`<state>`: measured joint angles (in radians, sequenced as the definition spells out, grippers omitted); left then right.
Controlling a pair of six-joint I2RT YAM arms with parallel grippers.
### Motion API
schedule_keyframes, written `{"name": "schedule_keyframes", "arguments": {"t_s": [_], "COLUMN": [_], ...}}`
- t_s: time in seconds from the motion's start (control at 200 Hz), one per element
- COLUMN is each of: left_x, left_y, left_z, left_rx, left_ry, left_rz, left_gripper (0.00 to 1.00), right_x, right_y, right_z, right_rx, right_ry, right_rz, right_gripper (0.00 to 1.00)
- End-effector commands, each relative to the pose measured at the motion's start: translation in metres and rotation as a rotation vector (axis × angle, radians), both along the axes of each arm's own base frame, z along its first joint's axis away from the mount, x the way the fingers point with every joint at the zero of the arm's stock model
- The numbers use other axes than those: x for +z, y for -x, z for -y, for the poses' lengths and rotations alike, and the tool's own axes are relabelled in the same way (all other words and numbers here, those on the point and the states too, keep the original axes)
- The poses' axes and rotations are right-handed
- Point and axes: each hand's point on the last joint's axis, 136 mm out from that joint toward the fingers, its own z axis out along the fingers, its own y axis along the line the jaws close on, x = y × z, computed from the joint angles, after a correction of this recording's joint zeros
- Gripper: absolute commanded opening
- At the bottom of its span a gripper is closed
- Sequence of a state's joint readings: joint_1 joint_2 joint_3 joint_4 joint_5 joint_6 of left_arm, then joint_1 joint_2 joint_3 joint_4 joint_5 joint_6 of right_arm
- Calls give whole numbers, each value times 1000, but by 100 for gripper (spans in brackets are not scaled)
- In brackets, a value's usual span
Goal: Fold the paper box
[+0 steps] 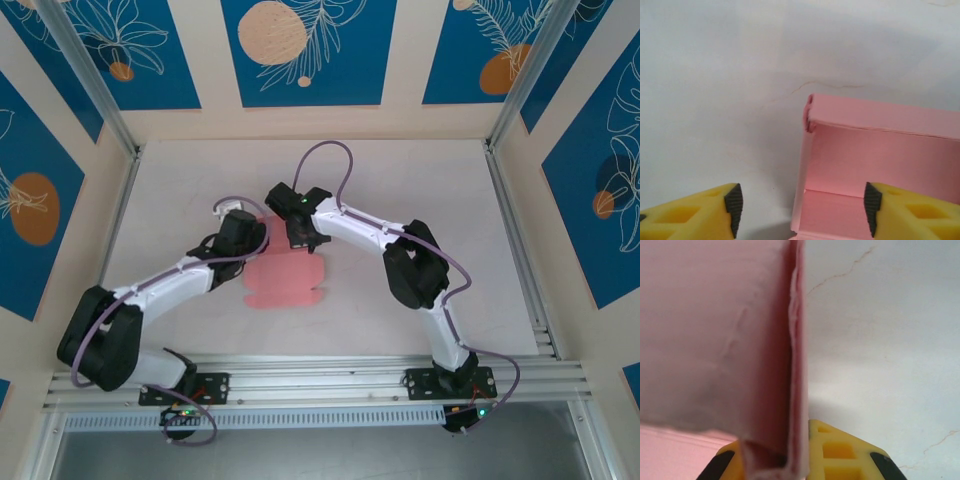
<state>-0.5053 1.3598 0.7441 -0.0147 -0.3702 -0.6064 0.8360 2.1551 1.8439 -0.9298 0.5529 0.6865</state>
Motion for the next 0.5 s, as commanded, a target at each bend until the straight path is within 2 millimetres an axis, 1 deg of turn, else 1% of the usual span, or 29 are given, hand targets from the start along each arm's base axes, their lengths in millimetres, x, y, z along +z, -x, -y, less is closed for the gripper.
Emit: {"name": "schedule_keyframes", "arguments": {"t_s": [0.0,0.045,0.115,0.195,0.265,0.37,0.45,0.495], "left_x": [26,32,35,38,41,47,52,54], "left_y": [-2,-2,-1,1,4,7,9,10], "left_z": [-6,-11,-20,-28,-27,-15,2,14], "left_rx": [-63,-89,-119,-145,-180,-278,-399,-487], "left_ry": [-77,-123,-149,-119,-59,13,29,34], "left_rz": [53,51,8,-32,-47,-54,-39,-28], "left_gripper": [72,73,75,76,76,76,77,79], "right_x": [9,9,8,7,8,13,13,11], "right_y": [-4,-4,-2,2,8,21,31,36], "right_z": [-3,-5,-4,1,4,8,11,13], "right_rx": [49,77,125,178,232,315,375,405], "right_ry": [-4,-6,-1,-8,-45,-83,-102,-104], "right_rz": [8,-1,-32,-97,-171,-275,-355,-393], "right_gripper": [0,0,0,0,0,0,0,0]}}
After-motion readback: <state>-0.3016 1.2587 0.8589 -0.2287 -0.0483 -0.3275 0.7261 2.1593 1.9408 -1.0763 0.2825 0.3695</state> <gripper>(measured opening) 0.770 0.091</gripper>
